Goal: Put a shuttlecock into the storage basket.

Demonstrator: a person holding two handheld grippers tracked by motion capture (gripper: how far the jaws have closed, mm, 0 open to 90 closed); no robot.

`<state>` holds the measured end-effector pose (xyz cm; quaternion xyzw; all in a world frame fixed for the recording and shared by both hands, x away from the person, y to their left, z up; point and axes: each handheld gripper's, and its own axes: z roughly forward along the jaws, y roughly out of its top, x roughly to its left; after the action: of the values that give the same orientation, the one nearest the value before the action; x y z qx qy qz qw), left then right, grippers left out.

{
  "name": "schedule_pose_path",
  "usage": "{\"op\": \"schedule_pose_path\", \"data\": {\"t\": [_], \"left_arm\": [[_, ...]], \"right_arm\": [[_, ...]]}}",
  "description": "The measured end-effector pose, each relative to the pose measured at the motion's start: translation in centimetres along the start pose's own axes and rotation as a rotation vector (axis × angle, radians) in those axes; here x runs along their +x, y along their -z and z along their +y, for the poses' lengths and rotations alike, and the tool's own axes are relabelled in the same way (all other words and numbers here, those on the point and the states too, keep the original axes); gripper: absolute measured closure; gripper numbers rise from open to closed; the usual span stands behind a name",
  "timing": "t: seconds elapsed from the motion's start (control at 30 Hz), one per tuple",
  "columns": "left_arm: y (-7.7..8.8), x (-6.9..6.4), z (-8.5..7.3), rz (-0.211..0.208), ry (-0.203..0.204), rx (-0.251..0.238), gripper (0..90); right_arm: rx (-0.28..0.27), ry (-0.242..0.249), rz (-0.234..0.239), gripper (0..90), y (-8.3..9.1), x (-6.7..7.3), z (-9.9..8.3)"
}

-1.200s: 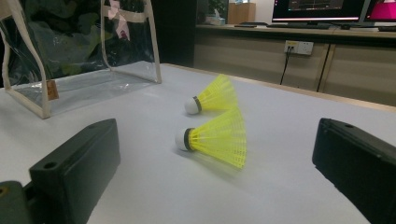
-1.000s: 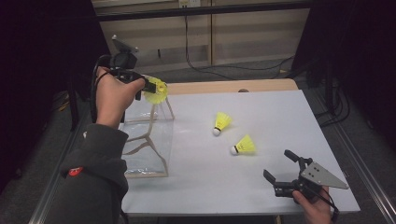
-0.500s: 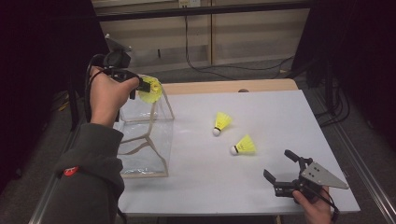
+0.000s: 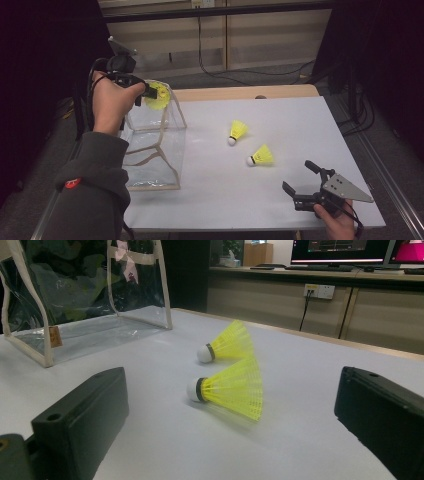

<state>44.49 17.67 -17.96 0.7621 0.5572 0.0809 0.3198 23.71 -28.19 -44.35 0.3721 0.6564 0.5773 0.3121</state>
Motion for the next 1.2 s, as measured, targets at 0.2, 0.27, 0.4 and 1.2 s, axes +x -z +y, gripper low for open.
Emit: {"op": "schedule_pose_path", "data": {"t": [0.2, 0.27, 0.4, 1.2], "left_arm": [[0.1, 0.5, -0.1, 0.013, 0.008, 0.002, 87.8], [0.1, 0.7, -0.1, 0.012, 0.006, 0.002, 87.8], [0.3, 1.0, -0.2, 0.02, 0.016, -0.002, 87.8], [0.0, 2.5, -0.6, 0.054, 0.021, 0.006, 87.6]], "right_arm": [[0.0, 0.002, -0.001, 0.9, 0.0, 0.0, 0.0], [-0.001, 0.001, -0.001, 0.9, 0.0, 0.0, 0.0], [-0.001, 0.001, -0.002, 0.9, 0.0, -0.1, 0.0], [-0.001, 0.003, 0.001, 1.0, 0.1, 0.0, 0.0]]}}
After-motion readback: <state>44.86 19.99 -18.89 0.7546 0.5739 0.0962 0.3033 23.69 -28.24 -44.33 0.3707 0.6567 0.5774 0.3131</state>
